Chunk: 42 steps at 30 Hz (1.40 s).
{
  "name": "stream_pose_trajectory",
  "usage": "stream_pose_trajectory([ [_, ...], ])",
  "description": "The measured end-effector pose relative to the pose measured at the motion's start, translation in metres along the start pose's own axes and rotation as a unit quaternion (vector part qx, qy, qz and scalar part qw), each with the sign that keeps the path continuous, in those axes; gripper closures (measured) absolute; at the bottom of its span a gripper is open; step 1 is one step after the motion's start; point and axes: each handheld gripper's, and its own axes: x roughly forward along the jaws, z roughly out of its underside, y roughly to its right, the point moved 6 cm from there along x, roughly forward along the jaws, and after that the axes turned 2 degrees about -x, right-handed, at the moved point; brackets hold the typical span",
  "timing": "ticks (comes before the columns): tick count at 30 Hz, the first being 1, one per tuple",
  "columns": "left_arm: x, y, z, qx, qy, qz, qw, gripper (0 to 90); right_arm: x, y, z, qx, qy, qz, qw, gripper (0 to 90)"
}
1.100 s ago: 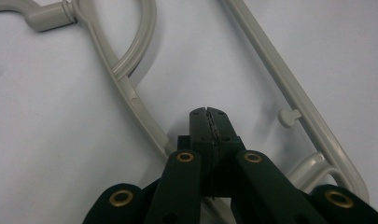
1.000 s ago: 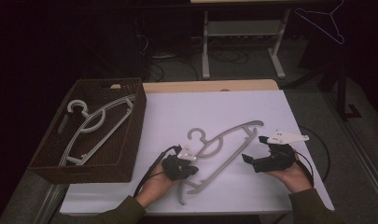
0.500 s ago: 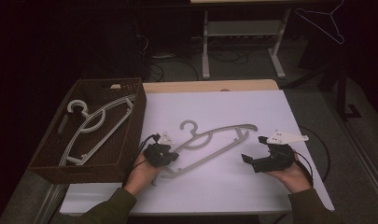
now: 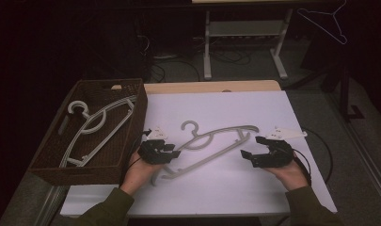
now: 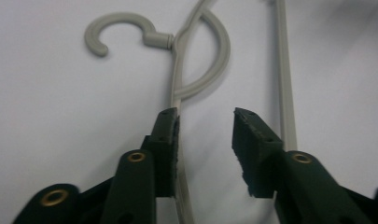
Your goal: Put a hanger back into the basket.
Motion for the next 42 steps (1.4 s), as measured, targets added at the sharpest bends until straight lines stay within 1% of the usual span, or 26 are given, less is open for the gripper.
stream_pose_trajectory([
  [1,0.0,0.0,-0.002,-0.009,0.013,0.0,0.9999,49.6,0.004,0.003,-0.002,0.005,0.0,0.009,0.9999,25.5],
  [2,-0.002,-0.001,-0.003,-0.009,0.012,0.002,0.9999,46.4,0.008,0.007,-0.004,0.014,0.003,0.017,0.9997,30.9],
  [3,-0.002,-0.001,-0.004,-0.016,0.02,0.004,0.9997,43.0,0.012,0.01,-0.005,0.022,0.003,0.023,0.9995,36.5],
  [4,-0.002,-0.002,-0.004,-0.014,0.022,0.0,0.9996,39.4,0.016,0.014,-0.006,0.024,0.004,0.028,0.9993,42.7],
  [5,-0.002,-0.002,-0.005,-0.018,0.03,-0.003,0.9994,36.8,0.02,0.016,-0.006,0.025,0.004,0.034,0.9991,49.4],
  [6,-0.002,-0.002,-0.006,-0.017,0.031,-0.004,0.9994,34.5,0.023,0.018,-0.007,0.027,0.004,0.034,0.999,55.2],
  [7,-0.003,-0.004,-0.006,-0.013,0.029,-0.008,0.9995,32.7,0.026,0.02,-0.007,0.026,0.002,0.036,0.999,60.8],
  [8,-0.002,-0.004,-0.007,-0.018,0.035,-0.008,0.9992,31.2,0.03,0.022,-0.008,0.026,0.0,0.04,0.9989,66.2],
  [9,-0.002,-0.005,-0.006,-0.019,0.033,-0.01,0.9992,29.8,0.033,0.025,-0.008,0.033,-0.003,0.045,0.9984,71.0],
  [10,-0.001,-0.005,-0.007,-0.023,0.037,-0.01,0.999,28.8,0.036,0.028,-0.008,0.034,-0.004,0.048,0.9983,75.5],
  [12,-0.001,-0.006,-0.006,-0.021,0.035,-0.012,0.9991,28.2,0.043,0.035,-0.006,0.039,-0.012,0.06,0.9973,84.0],
  [14,-0.001,-0.007,-0.006,-0.023,0.036,-0.013,0.999,27.7,0.048,0.043,-0.004,0.037,-0.022,0.074,0.9963,89.6],
  [15,-0.002,-0.007,-0.005,-0.02,0.034,-0.013,0.9991,27.7,0.051,0.046,-0.002,0.036,-0.026,0.078,0.9959,89.7],
  [16,-0.002,-0.008,-0.005,-0.022,0.033,-0.013,0.9991,27.7,0.054,0.049,-0.001,0.042,-0.031,0.081,0.9954,89.8],
  [17,-0.002,-0.008,-0.005,-0.02,0.033,-0.014,0.9991,27.6,0.057,0.051,0.001,0.04,-0.034,0.082,0.9953,89.8],
  [18,-0.002,-0.009,-0.005,-0.022,0.034,-0.014,0.9991,27.6,0.06,0.052,0.002,0.041,-0.038,0.082,0.995,89.8],
  [20,-0.002,-0.009,-0.006,-0.028,0.04,-0.016,0.9987,27.5,0.064,0.054,0.005,0.034,-0.049,0.085,0.9946,89.8],
  [21,-0.003,-0.01,-0.005,-0.023,0.036,-0.016,0.999,27.5,0.066,0.054,0.006,0.036,-0.051,0.086,0.9944,89.8],
  [24,-0.002,-0.01,-0.004,-0.024,0.032,-0.018,0.999,27.5,0.066,0.054,0.008,0.038,-0.056,0.086,0.994,89.9],
  [25,-0.002,-0.011,-0.003,-0.022,0.028,-0.021,0.9991,27.5,0.066,0.054,0.008,0.035,-0.056,0.086,0.9941,89.9],
  [28,-0.001,-0.012,-0.004,-0.027,0.033,-0.022,0.9988,27.5,0.066,0.054,0.008,0.031,-0.06,0.088,0.9938,89.9],
  [29,-0.001,-0.012,-0.004,-0.024,0.031,-0.023,0.999,27.6,0.067,0.054,0.009,0.031,-0.062,0.089,0.9936,89.9],
  [36,-0.001,-0.014,-0.004,-0.026,0.031,-0.027,0.9988,27.6,0.069,0.055,0.012,0.026,-0.071,0.092,0.9928,89.9],
  [40,0.001,-0.014,-0.003,-0.023,0.026,-0.03,0.9989,27.6,0.07,0.056,0.015,0.028,-0.078,0.092,0.9923,90.0],
  [41,0.002,-0.015,-0.003,-0.019,0.021,-0.032,0.9991,27.6,0.07,0.056,0.016,0.029,-0.08,0.092,0.9921,90.0],
  [42,0.003,-0.015,-0.003,-0.02,0.023,-0.032,0.999,27.6,0.071,0.055,0.016,0.03,-0.081,0.091,0.9921,90.0],
])
